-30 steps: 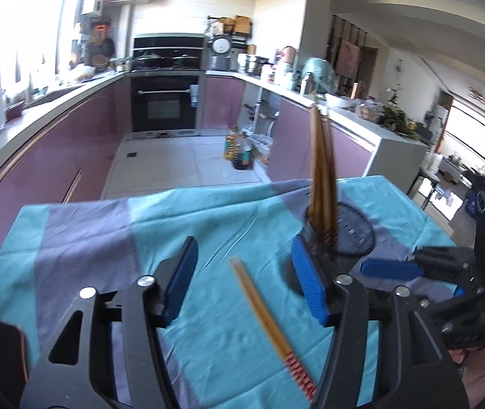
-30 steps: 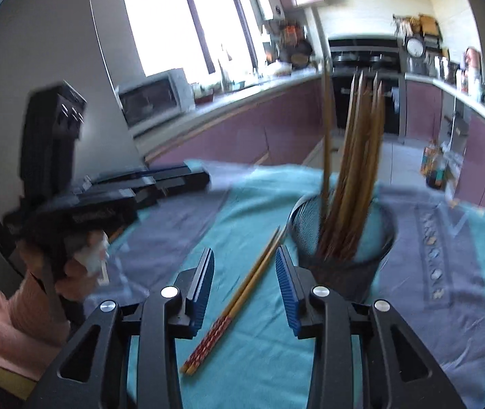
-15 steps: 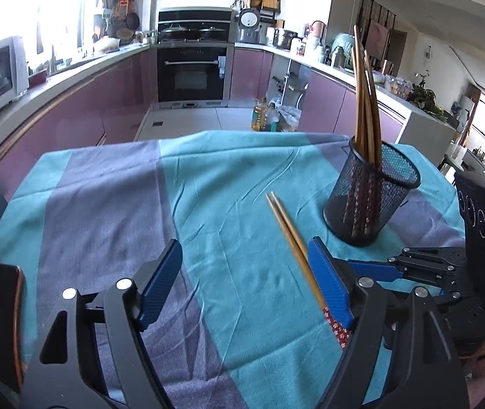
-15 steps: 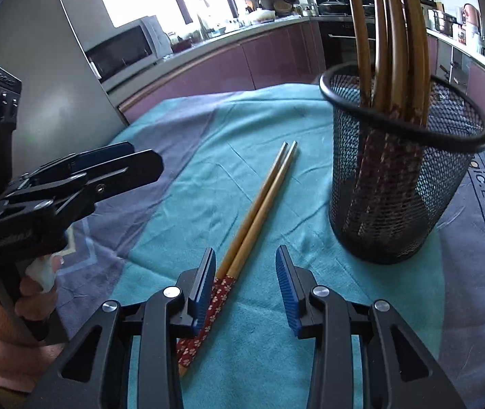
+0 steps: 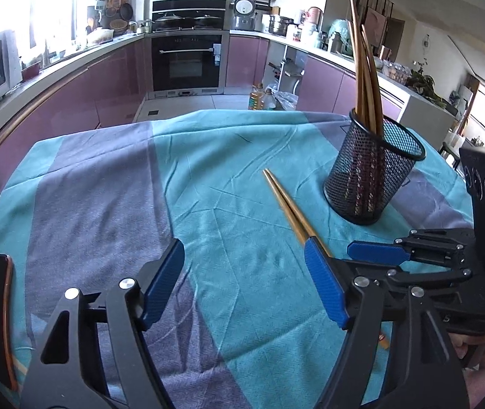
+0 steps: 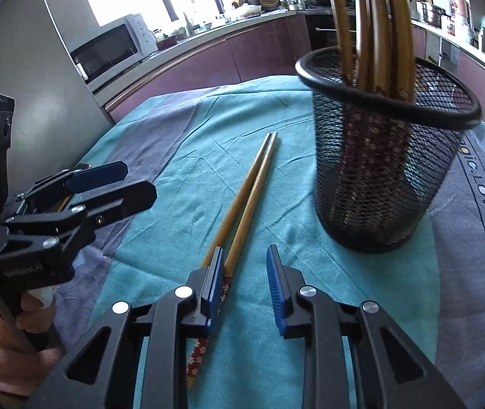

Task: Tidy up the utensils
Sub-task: 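Withdraw both grippers from the cup back toward the last two chopsticks, then grasp a chopstick with the left gripper while the right gripper grasps the other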

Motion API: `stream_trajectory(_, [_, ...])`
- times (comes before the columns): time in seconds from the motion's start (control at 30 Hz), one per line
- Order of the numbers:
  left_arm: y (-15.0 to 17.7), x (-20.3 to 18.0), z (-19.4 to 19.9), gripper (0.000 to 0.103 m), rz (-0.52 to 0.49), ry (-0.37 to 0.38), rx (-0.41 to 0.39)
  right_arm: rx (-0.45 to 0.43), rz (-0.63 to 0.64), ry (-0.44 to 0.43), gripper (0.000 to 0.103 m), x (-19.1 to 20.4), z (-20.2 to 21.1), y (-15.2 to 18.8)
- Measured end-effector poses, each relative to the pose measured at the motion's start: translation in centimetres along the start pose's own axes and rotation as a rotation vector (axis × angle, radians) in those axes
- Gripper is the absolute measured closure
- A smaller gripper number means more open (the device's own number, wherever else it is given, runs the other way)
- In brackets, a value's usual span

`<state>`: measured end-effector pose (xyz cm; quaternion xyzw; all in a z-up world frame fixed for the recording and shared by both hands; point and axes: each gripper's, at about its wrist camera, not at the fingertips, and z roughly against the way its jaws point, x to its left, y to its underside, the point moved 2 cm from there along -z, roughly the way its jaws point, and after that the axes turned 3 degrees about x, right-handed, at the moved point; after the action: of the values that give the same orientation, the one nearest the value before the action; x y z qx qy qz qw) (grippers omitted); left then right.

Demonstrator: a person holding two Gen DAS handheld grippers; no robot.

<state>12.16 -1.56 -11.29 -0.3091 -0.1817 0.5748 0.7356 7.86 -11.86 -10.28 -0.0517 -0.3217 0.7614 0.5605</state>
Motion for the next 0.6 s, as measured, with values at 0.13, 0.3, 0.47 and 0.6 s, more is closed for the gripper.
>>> stream_trajectory(0.13, [0.1, -0.8, -0.9, 0.036, -0.022, 0.015, 0.024, 0.005, -0.008, 0.009, 0.081, -0.2, 0.1, 0.1])
stream_trajectory(0.3, [0.0, -1.9, -2.3, 0.042, -0.049, 0.022, 0.067, 0.004, 0.005, 0.032, 0.081, 0.0, -0.5, -0.5])
stream_trajectory(0.47, [-0.2, -2.2, -3.2, 0.046, -0.053, 0.039, 0.091, 0.0, 0.012, 0.05, 0.087, 0.0, -1.2, -1.0])
stream_trajectory(0.6, [-0.3, -2.4, -3.7, 0.05, -0.059, 0.054, 0.105, -0.004, -0.026, 0.035, 0.097, -0.8, -1.0, -0.9])
